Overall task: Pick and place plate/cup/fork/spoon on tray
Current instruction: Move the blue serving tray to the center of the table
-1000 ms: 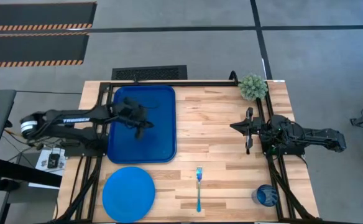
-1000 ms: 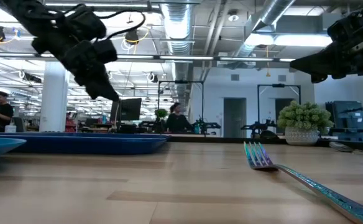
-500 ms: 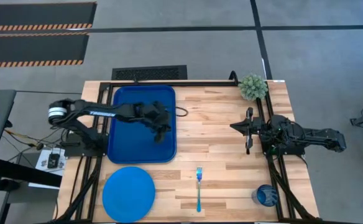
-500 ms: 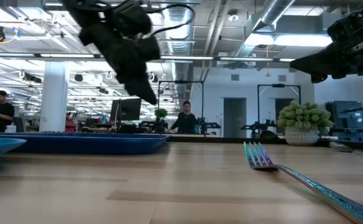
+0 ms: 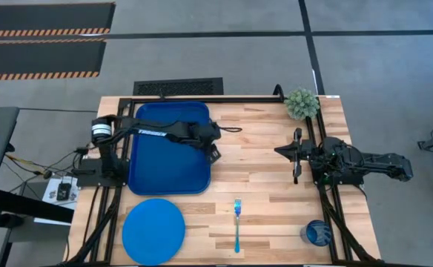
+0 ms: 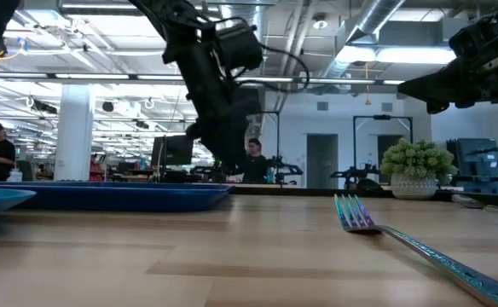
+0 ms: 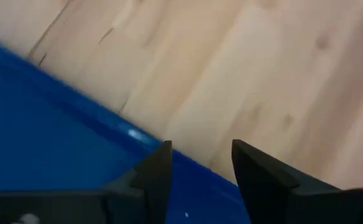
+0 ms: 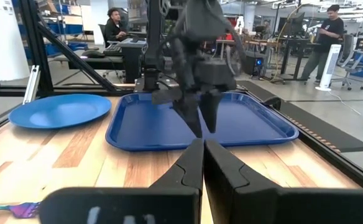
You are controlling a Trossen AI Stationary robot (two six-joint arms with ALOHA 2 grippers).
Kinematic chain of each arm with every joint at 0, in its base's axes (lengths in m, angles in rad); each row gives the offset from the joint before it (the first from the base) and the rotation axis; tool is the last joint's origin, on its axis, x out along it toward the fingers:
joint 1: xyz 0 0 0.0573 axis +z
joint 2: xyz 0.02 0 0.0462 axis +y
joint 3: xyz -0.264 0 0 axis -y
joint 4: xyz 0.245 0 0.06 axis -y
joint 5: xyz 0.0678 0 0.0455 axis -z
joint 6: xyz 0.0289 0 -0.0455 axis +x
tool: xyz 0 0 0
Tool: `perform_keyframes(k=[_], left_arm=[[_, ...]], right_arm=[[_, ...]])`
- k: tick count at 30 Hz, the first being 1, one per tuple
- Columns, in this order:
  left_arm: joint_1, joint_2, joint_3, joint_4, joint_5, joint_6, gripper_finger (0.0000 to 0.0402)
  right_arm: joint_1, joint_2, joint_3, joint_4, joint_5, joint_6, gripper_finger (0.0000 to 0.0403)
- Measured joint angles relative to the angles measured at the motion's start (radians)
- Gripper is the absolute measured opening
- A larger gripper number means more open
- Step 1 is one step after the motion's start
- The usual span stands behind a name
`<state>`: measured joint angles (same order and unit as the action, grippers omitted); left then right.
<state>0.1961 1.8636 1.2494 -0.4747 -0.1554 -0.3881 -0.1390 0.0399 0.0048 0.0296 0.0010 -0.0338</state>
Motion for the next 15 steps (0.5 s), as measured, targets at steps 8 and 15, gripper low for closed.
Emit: perform_keyframes(k=[8,15], left_arm=[[-0.014,0.062,0.002,-0.033,-0.117,-0.258,0.0202],[-0.019,0.069,0.002,-0.048,-0.19,-0.315,0.0232]], right_arm=[[0.0,0.0,0.0,0.0,0.0,0.0,0.0033],[0.0,0.0,0.0,0.0,0.0,0.0,0.0033]])
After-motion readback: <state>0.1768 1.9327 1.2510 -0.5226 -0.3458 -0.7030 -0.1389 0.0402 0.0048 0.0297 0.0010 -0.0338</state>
